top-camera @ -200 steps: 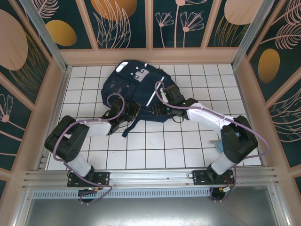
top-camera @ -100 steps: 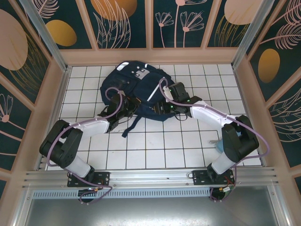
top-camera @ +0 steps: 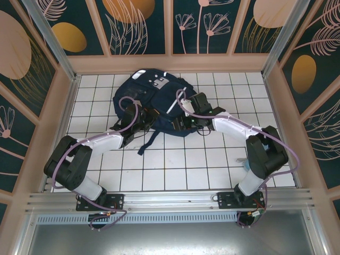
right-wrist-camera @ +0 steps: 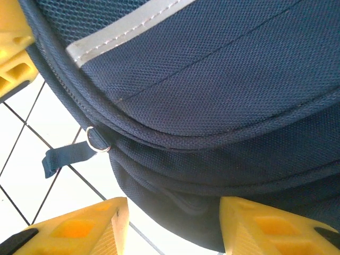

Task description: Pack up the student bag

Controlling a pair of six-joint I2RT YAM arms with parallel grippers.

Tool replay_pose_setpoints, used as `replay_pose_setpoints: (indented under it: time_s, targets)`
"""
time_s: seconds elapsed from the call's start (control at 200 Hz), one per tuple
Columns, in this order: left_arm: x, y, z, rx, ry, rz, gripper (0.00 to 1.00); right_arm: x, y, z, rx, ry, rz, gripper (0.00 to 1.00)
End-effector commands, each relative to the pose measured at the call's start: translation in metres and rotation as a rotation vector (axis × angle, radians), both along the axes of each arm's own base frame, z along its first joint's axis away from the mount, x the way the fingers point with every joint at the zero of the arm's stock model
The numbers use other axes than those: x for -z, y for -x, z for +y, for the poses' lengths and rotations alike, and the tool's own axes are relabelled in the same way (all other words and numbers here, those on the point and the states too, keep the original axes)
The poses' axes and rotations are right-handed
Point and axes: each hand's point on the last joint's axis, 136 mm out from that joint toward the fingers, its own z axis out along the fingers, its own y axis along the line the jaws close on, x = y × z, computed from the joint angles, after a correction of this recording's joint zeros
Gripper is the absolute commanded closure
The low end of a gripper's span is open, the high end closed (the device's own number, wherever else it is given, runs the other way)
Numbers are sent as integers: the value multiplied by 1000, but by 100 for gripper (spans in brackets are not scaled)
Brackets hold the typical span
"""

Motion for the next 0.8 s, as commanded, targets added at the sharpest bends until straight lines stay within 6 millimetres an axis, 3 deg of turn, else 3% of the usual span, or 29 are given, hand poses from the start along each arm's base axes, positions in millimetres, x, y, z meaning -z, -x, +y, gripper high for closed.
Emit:
replay_pose_setpoints:
  time_s: [0.0,0.165,0.33,0.475,0.621,0.716,0.796]
  targets:
    - [-62,-13,-9,23,74,-168,98,-6,-10,10,-33,-10,-44,49]
    - [-65,-12,-10,27,89,-169,99,5,-11,7,-18,25,-58,45]
    - [-63,-12,-13,36,106,-162,99,4,-12,13,27,-45,-70,34]
    - [-61,-12,-15,40,115,-154,99,-2,-20,25,63,-130,-54,33]
    - [-59,-12,-16,47,122,-148,99,4,-24,30,107,-168,4,35]
    - [-57,-12,-16,46,119,-146,99,-3,-13,41,71,-260,56,38]
    - [-55,-12,-15,43,106,-144,99,-24,-3,51,29,-378,68,41]
